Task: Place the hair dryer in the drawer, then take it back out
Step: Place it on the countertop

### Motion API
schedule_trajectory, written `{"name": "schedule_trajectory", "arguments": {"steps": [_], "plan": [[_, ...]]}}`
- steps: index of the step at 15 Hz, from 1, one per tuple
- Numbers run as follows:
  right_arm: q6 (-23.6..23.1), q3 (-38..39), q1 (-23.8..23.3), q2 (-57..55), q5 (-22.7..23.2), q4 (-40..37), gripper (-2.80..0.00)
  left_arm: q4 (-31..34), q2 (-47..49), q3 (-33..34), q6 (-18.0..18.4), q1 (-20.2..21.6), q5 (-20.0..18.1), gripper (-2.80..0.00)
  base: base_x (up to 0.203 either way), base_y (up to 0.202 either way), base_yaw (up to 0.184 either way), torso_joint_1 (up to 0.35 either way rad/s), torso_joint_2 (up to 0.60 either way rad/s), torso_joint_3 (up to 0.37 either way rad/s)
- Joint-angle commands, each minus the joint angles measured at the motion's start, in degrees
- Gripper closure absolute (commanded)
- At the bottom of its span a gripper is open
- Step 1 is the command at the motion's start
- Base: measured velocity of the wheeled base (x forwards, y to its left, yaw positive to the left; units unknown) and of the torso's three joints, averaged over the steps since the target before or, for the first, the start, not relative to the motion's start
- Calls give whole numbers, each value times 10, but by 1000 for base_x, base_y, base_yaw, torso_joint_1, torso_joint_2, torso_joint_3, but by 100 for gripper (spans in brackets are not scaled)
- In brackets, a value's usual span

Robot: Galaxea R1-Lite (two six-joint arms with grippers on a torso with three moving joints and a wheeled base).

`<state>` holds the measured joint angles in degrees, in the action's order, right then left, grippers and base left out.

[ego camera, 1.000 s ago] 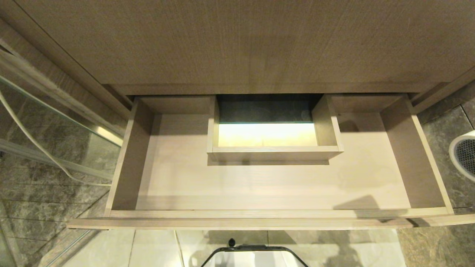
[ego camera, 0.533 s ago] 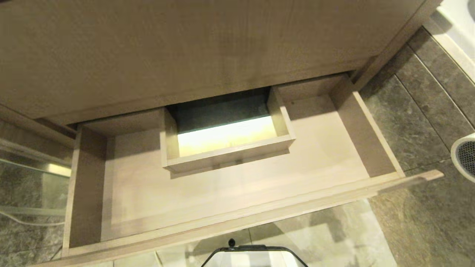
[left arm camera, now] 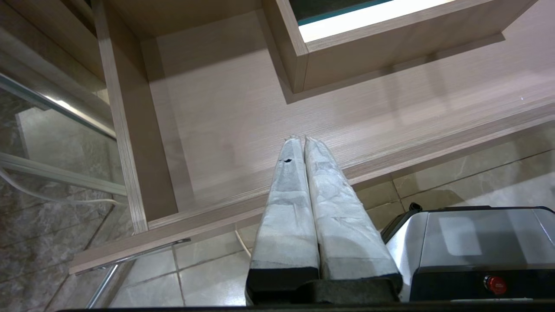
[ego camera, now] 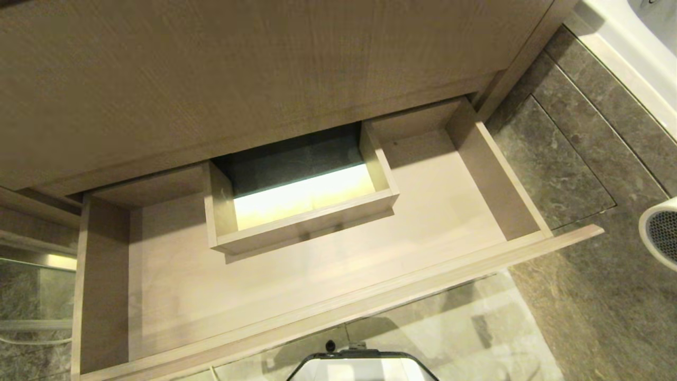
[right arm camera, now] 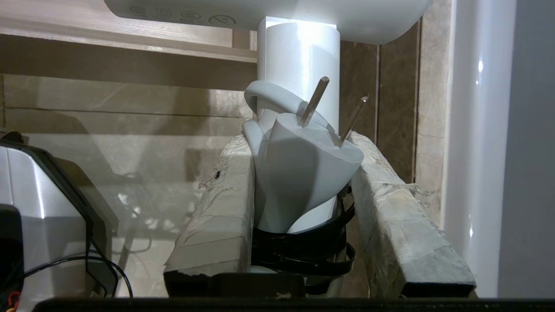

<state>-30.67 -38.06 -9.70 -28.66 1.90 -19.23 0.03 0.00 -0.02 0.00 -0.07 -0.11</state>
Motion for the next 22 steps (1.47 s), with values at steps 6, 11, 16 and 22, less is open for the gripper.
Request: {"name": "schedule_trajectory", "arguments": {"steps": [6, 11, 16, 22], "plan": [[0, 8, 4, 8, -5, 14, 0, 0, 0, 1, 0, 0, 0, 0, -1, 0, 48, 2, 1, 2], [0, 9, 4, 8, -5, 13, 0, 0, 0, 1, 0, 0, 0, 0, 0, -8, 169, 3, 0, 2], [0, 9, 4, 8, -5, 14, 0, 0, 0, 1, 0, 0, 0, 0, 0, -9, 174, 2, 1, 3], [-1, 8, 4, 7, -1, 13, 0, 0, 0, 1, 0, 0, 0, 0, 1, -4, 129, 2, 2, 4]]}}
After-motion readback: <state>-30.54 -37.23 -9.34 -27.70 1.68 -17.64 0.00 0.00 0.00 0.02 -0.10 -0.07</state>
